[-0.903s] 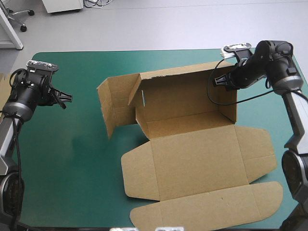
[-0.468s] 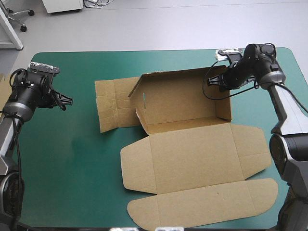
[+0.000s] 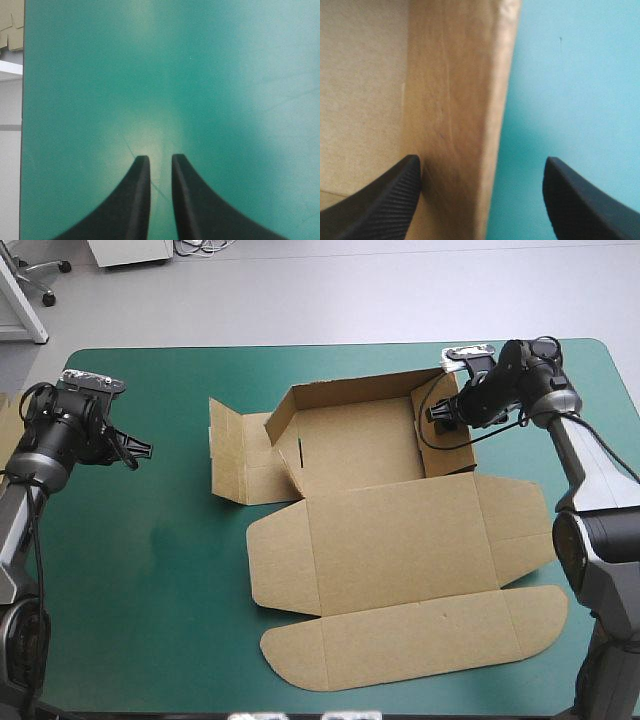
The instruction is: Fold the box
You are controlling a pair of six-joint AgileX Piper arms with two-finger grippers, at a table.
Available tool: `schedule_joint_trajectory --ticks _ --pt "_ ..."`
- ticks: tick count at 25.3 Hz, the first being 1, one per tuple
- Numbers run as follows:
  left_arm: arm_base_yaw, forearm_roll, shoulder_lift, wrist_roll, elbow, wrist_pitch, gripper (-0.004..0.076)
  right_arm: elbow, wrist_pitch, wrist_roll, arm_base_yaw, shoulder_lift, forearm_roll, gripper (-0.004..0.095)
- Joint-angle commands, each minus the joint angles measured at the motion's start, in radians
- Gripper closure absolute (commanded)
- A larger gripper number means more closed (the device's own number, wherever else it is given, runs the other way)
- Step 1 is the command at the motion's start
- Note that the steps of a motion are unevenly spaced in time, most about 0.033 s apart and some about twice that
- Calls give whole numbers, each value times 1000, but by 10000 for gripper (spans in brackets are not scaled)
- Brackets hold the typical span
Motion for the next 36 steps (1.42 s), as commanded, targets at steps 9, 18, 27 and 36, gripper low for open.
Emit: schedule_joint_trajectory --ticks 9,18,27,36 --pt "-4 9 -46 -7 -34 -20 615 -25 66 -7 -3 -97 5 197" --pt "-4 7 -48 -7 -34 -10 615 4 166 35 24 -324 -50 297" --pt "-4 7 -48 -7 -34 -5 615 54 -14 233 199 -315 -373 291" --pt "-4 3 -48 -7 -34 -17 615 -2 -73 132 125 -124 -266 205"
